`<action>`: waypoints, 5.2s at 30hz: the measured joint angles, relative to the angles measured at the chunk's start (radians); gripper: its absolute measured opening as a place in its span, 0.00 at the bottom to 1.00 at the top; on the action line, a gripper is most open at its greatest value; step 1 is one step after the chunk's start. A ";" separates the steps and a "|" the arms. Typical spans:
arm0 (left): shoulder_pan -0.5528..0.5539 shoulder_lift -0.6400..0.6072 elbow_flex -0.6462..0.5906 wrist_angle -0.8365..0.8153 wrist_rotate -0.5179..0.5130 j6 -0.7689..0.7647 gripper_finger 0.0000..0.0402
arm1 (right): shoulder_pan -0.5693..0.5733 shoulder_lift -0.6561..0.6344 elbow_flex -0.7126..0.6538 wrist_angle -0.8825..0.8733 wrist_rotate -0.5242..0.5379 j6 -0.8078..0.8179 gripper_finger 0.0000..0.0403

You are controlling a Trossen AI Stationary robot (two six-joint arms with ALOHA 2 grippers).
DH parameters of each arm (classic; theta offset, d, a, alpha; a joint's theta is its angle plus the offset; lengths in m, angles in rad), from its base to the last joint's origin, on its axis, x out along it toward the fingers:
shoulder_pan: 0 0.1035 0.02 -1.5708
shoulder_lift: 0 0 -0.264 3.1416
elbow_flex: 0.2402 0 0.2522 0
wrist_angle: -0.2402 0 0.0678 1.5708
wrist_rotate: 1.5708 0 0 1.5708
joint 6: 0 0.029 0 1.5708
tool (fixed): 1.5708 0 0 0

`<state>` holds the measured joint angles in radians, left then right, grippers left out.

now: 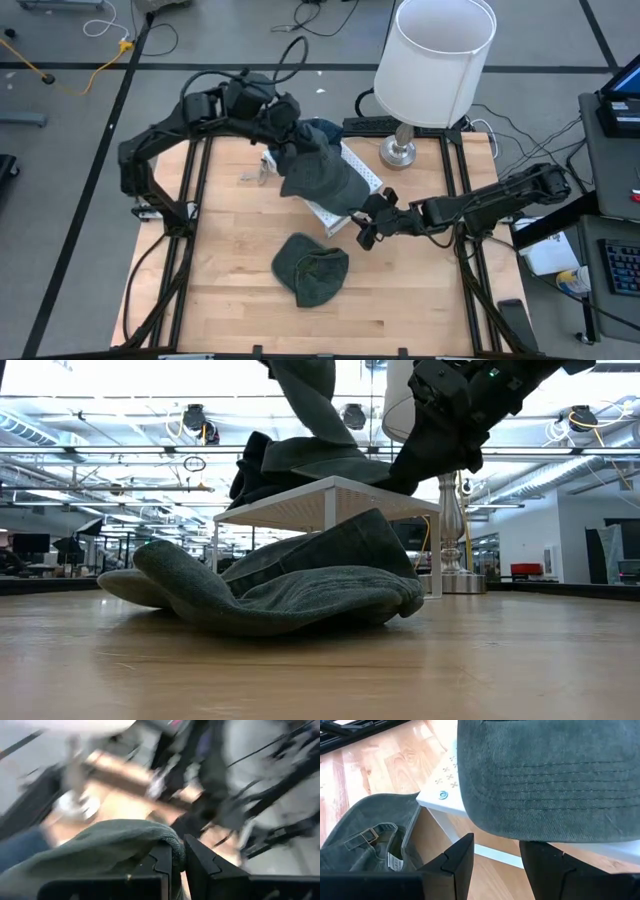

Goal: Pick & Place hat
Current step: Stack the right gray cap on the gray cap on the shelf, then stack the gray cap on the stacked gray cap on the shelf

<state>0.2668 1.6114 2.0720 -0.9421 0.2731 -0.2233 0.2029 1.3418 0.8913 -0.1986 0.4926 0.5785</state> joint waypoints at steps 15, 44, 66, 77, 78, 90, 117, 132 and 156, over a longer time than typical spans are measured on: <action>0.020 0.034 0.001 0.158 0.191 -0.018 0.06 | 0.000 0.000 0.000 0.032 0.004 -0.064 0.37; 0.002 0.177 0.001 -0.057 -0.042 0.073 0.06 | 0.000 0.001 0.000 0.059 0.010 -0.120 0.37; -0.033 0.305 0.000 -0.172 -0.499 0.090 0.07 | 0.000 0.001 0.001 0.061 0.047 -0.157 0.37; -0.024 0.247 0.003 -0.171 -0.502 0.071 0.43 | 0.000 0.001 0.001 0.060 0.033 -0.149 0.37; -0.024 0.234 0.003 -0.181 -0.492 0.068 0.46 | 0.001 0.001 0.001 0.060 0.032 -0.147 0.37; -0.049 0.055 0.003 -0.184 -0.427 0.053 0.66 | 0.008 0.001 0.001 -0.029 0.026 0.068 0.37; -0.332 -0.225 -0.018 -0.482 -0.371 -0.351 0.61 | 0.230 -0.084 0.001 -0.122 -0.103 0.271 0.37; -0.692 -0.224 -0.394 -0.343 -0.571 -1.101 0.61 | 0.224 -0.084 0.001 -0.055 -0.154 0.231 0.64; -0.880 -0.224 -1.226 0.559 -0.668 -1.972 0.61 | 0.224 -0.084 0.001 -0.059 -0.173 0.037 0.65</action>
<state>-0.6134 1.3876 0.8463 -0.3836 -0.3946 -2.1956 0.4267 1.2575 0.8921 -0.2579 0.3194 0.6159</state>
